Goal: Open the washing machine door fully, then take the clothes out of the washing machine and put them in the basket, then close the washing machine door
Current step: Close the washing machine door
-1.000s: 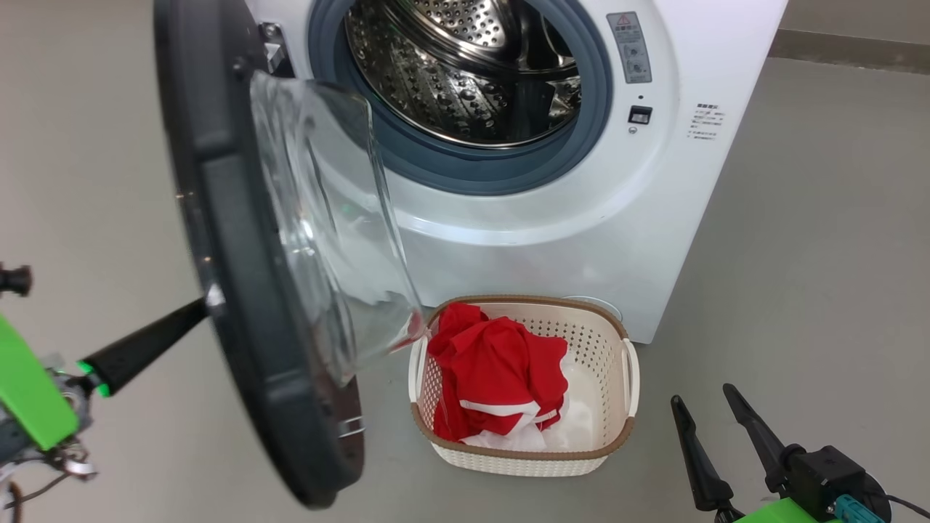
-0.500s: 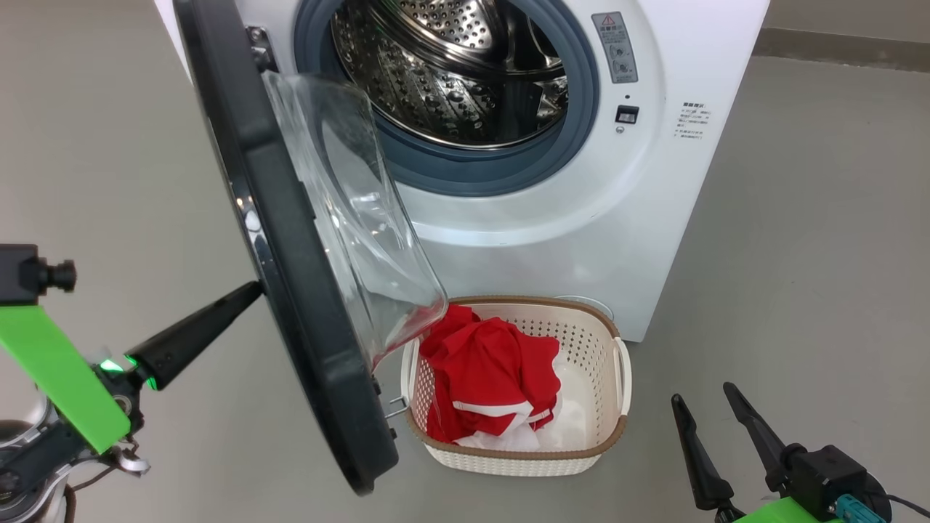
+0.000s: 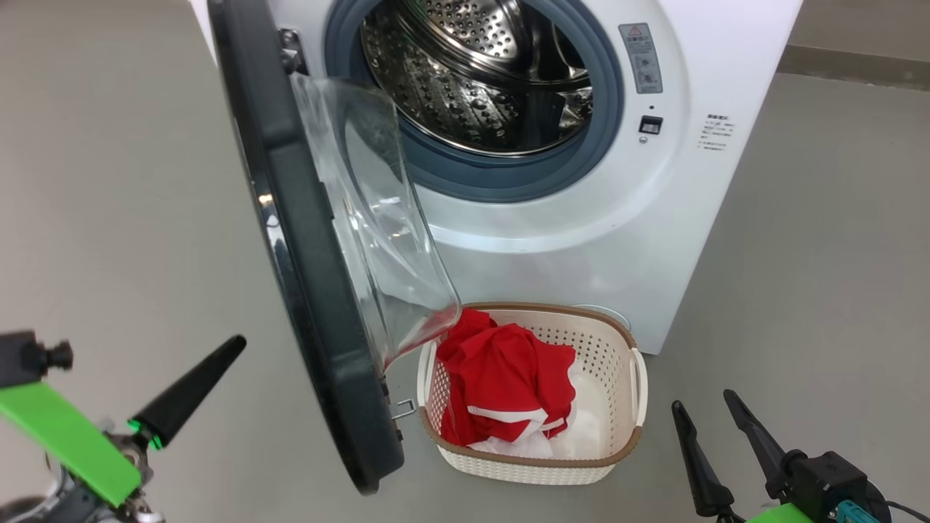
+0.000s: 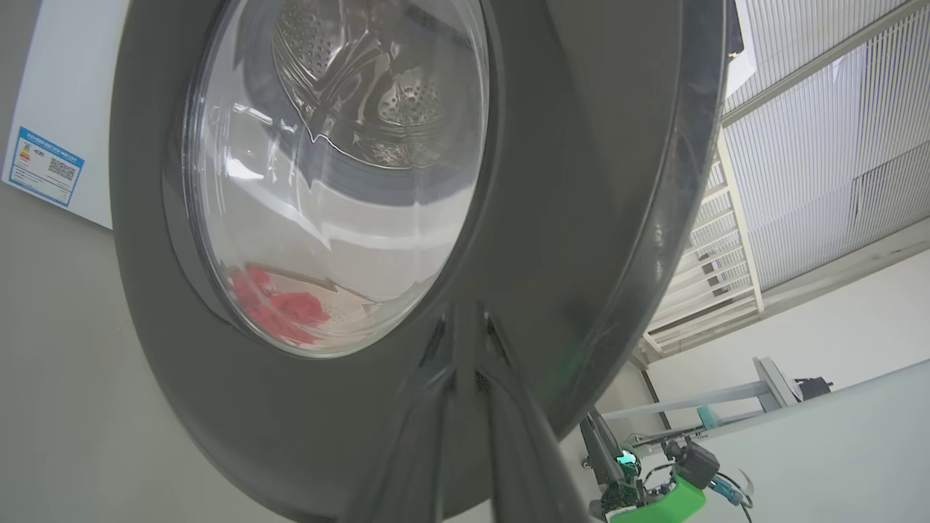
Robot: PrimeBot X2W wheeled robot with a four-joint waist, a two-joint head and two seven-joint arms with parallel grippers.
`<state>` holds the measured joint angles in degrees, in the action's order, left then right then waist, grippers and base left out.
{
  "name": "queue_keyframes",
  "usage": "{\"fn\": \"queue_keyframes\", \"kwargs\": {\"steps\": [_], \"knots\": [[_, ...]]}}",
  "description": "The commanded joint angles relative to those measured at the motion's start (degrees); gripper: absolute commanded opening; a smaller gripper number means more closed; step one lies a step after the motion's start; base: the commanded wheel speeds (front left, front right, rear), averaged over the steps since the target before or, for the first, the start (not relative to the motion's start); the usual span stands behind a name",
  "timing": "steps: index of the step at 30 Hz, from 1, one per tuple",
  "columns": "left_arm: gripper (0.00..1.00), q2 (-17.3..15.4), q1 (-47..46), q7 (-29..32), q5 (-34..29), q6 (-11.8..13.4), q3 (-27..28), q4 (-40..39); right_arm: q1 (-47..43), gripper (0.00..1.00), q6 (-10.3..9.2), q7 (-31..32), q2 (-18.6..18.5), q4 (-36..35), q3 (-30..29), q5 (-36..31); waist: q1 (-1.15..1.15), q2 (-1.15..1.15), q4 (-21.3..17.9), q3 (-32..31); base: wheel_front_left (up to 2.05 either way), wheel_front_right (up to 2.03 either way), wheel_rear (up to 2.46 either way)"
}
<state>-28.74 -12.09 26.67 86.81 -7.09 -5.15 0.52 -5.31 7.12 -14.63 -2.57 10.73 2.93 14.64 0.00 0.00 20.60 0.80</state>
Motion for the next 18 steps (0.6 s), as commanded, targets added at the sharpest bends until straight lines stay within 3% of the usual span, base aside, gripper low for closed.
{"fn": "queue_keyframes", "kwargs": {"steps": [1, 7, 8, 9, 10, 18], "knots": [[0.14, -1.79, -0.78, -0.93, 0.18, -0.40, 3.06, -0.86, 0.95, 1.00, 0.36, -0.37, -0.31, -1.39, 1.51, 0.56, 0.00, 0.00, 0.47, -0.14, 0.00, 0.00, 0.00], [0.47, -0.65, 4.23, -5.62, -0.46, -0.40, 2.66, 1.28, 0.93, 1.00, 0.36, -0.37, -0.31, -1.07, 1.65, 0.45, 0.00, 0.00, 1.43, -0.66, 0.00, 0.00, 0.00], [0.58, -0.48, 5.06, -6.51, -0.71, -0.40, 2.45, 1.57, 0.91, 1.00, 0.36, -0.37, -0.31, -1.01, 1.68, 0.43, 0.00, 0.00, 1.52, -0.79, 0.00, 0.00, 0.00], [0.88, -0.09, 5.82, -7.44, -0.55, -0.40, 2.40, 1.81, 0.86, 1.00, 0.36, -0.37, -0.31, -0.96, 1.71, 0.43, 0.00, 0.00, 1.61, -0.88, 0.00, 0.00, 0.00], [1.00, 0.25, 6.61, -8.36, -0.40, -0.40, 2.41, 1.96, 0.86, 1.00, 0.36, -0.37, -0.31, -0.93, 1.77, 0.43, 0.00, 0.00, 1.62, -0.86, 0.00, 0.00, 0.00], [1.00, 2.48, 10.77, -15.59, -0.62, -0.40, 1.42, 4.02, 1.25, 1.00, 0.36, -0.37, -0.31, -0.74, 1.87, 0.16, 0.00, 0.00, 2.20, -0.32, 0.00, 0.00, 0.00]]}}
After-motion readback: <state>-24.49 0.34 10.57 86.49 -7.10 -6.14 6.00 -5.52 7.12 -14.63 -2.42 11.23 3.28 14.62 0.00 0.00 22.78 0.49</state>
